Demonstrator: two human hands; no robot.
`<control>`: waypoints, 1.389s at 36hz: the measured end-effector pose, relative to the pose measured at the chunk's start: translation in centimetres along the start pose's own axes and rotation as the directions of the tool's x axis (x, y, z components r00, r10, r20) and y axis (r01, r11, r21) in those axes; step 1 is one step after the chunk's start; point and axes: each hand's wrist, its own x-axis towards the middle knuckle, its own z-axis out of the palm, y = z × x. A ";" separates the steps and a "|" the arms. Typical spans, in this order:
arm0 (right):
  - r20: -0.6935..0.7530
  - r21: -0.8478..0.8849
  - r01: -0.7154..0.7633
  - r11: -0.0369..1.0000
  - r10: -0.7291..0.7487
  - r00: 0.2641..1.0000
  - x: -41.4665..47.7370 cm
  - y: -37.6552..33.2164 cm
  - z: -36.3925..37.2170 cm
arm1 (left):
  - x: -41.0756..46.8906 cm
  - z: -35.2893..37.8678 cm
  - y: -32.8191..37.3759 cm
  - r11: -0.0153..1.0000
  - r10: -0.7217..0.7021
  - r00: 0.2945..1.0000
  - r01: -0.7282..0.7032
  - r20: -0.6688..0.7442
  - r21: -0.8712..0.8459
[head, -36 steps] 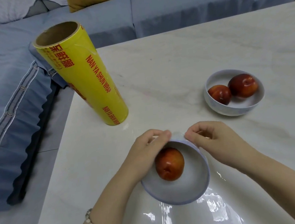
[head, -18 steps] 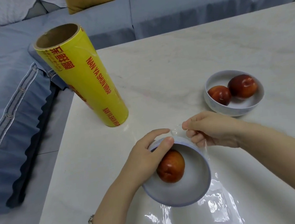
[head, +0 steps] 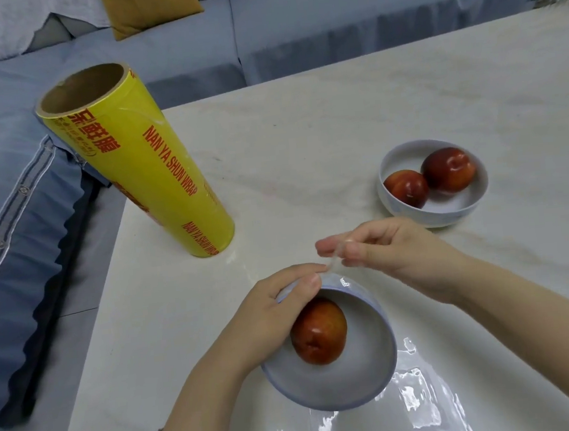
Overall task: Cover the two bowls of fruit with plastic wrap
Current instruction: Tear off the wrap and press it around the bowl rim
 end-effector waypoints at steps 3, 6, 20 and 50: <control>-0.101 0.030 0.021 0.999 -0.018 0.995 0.2 0.6 0.9 | -0.1 0.0 0.0 1.000 0.002 1.000 -0.002 -0.004 -0.005; -0.242 0.028 -0.004 1.000 0.011 0.970 0.7 1.1 1.9 | -0.1 0.0 -0.2 0.999 0.033 0.999 -0.033 -0.003 -0.004; -0.370 -0.147 -0.225 0.963 0.158 0.916 1.4 2.0 2.6 | -0.8 0.3 -0.6 0.999 0.049 0.986 -0.045 -0.162 0.029; 0.035 -0.596 0.228 0.770 -0.259 0.965 -3.1 2.1 2.4 | -0.8 0.2 -1.1 0.995 0.067 0.991 -0.074 -0.119 -0.063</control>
